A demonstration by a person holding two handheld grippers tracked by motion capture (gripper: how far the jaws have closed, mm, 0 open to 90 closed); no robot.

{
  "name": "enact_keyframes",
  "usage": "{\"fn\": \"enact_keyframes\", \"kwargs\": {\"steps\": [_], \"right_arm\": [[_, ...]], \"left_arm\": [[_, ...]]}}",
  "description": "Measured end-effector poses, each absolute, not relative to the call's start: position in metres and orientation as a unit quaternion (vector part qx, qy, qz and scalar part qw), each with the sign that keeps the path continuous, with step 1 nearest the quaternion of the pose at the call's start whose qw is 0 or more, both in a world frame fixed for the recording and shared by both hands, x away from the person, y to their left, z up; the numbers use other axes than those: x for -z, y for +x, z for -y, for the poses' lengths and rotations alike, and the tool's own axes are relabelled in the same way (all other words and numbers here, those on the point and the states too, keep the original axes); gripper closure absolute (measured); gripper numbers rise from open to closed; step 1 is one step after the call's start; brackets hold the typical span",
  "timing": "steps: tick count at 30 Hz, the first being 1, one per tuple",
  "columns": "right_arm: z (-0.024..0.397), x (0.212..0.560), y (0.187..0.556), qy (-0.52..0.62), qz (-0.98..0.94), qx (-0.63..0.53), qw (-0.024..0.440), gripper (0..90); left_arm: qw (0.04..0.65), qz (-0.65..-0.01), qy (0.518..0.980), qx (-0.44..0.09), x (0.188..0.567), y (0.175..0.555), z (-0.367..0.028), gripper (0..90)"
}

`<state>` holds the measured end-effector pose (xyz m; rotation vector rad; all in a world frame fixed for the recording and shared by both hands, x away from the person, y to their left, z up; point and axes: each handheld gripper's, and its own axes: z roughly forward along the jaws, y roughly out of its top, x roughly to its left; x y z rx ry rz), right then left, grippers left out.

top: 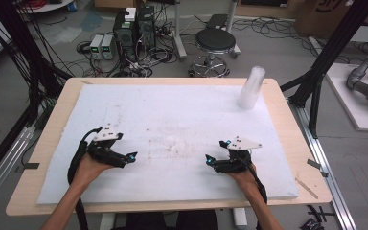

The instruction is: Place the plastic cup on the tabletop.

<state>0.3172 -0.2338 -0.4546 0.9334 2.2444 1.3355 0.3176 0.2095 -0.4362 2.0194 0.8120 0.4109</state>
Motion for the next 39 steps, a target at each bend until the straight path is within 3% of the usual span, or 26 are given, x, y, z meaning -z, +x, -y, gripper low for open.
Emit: {"fn": "enact_keyframes", "kwargs": {"steps": [8,14,39], "right_arm": [[0.235,0.454,0.317,0.340,-0.790,-0.476,0.184,19.4],[0.236,0.454,0.317,0.347,-0.785,-0.477,0.188,19.4],[0.238,0.455,0.317,0.361,-0.774,-0.482,0.196,19.4]], "left_arm": [[0.467,-0.393,0.753,-0.246,0.452,0.288,-0.242,6.7],[0.475,-0.416,0.725,-0.276,0.458,0.284,-0.249,6.7],[0.480,-0.438,0.702,-0.291,0.468,0.279,-0.257,6.7]]}}
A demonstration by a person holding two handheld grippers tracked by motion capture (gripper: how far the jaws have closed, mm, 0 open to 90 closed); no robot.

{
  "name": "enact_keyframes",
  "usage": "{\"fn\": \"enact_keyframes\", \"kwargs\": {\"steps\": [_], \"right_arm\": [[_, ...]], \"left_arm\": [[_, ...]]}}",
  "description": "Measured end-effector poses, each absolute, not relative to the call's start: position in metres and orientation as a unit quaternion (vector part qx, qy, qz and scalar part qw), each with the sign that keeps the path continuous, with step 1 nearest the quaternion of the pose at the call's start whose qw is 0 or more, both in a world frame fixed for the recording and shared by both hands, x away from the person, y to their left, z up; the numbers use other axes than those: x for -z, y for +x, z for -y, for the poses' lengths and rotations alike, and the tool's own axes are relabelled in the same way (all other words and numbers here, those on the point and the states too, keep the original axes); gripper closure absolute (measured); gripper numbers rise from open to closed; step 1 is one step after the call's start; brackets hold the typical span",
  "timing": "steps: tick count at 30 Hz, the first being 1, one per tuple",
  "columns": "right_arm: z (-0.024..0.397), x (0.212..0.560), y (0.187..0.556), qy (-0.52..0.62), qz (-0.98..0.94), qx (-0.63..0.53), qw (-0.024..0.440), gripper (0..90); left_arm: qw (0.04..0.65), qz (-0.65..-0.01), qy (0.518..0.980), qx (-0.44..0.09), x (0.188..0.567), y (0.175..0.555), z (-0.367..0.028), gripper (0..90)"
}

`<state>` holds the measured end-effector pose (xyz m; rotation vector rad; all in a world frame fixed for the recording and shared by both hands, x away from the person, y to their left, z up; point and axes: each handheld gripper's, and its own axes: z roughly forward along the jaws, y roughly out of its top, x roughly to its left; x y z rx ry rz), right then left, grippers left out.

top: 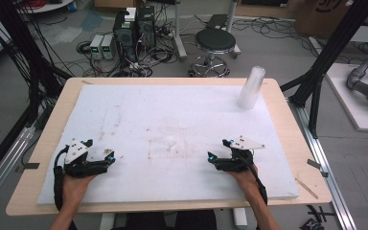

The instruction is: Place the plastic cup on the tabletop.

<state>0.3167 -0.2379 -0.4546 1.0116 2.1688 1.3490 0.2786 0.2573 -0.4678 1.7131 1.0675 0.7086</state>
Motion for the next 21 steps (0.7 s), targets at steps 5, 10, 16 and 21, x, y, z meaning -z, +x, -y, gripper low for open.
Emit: {"fn": "enact_keyframes", "kwargs": {"steps": [5,10,16,21], "right_arm": [[0.2378,0.4545,0.3157,0.362,-0.773,-0.482,0.198,19.4],[0.2380,0.4542,0.3143,0.364,-0.769,-0.484,0.202,19.4],[0.2389,0.4542,0.3126,0.358,-0.766,-0.490,0.213,19.4],[0.2396,0.4540,0.3119,0.359,-0.762,-0.494,0.215,19.4]], "left_arm": [[0.483,-0.439,0.700,-0.290,0.4679,0.2786,-0.2578,6.8],[0.483,-0.438,0.699,-0.292,0.4680,0.2783,-0.2577,6.8],[0.484,-0.440,0.698,-0.291,0.4680,0.2783,-0.2582,6.8],[0.487,-0.442,0.695,-0.291,0.4680,0.2781,-0.2592,6.8]]}}
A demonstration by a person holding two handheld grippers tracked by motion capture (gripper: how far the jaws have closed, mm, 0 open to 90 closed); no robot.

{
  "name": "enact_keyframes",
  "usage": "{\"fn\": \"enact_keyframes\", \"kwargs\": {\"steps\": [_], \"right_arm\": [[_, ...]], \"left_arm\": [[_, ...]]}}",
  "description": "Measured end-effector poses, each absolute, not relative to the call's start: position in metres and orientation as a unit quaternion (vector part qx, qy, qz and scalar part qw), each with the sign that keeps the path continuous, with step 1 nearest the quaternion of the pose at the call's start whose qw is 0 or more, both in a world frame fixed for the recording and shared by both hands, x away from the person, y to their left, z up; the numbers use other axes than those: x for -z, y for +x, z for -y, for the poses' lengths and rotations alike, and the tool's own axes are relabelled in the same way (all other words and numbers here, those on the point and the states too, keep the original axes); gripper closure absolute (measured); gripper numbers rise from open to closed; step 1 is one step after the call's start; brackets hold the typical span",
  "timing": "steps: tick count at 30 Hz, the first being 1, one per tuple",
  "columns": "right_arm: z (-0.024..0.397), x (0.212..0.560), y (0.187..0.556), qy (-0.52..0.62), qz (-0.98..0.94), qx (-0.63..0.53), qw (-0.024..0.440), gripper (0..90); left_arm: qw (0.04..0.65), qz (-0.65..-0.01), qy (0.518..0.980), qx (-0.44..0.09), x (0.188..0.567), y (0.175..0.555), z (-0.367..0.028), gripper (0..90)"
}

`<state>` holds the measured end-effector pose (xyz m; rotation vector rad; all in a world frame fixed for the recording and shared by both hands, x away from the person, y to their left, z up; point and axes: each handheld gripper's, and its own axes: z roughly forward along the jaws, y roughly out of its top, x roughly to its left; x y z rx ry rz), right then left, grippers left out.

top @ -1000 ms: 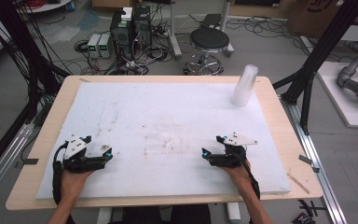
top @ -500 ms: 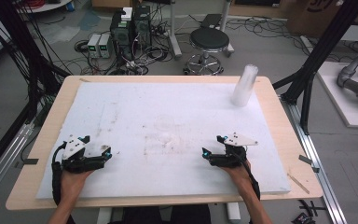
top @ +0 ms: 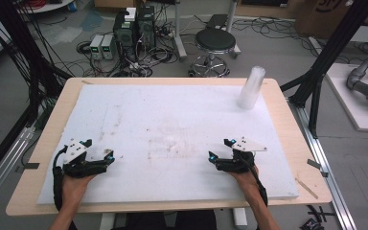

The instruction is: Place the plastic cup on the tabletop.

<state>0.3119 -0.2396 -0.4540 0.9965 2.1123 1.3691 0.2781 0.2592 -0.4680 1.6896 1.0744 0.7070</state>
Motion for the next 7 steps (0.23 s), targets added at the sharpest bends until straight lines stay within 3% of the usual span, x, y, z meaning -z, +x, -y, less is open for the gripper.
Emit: {"fn": "enact_keyframes", "kwargs": {"steps": [7], "right_arm": [[0.2408,0.4540,0.3098,0.359,-0.756,-0.501,0.223,19.4]], "left_arm": [[0.485,-0.441,0.695,-0.294,0.4680,0.2778,-0.2586,6.7]]}}
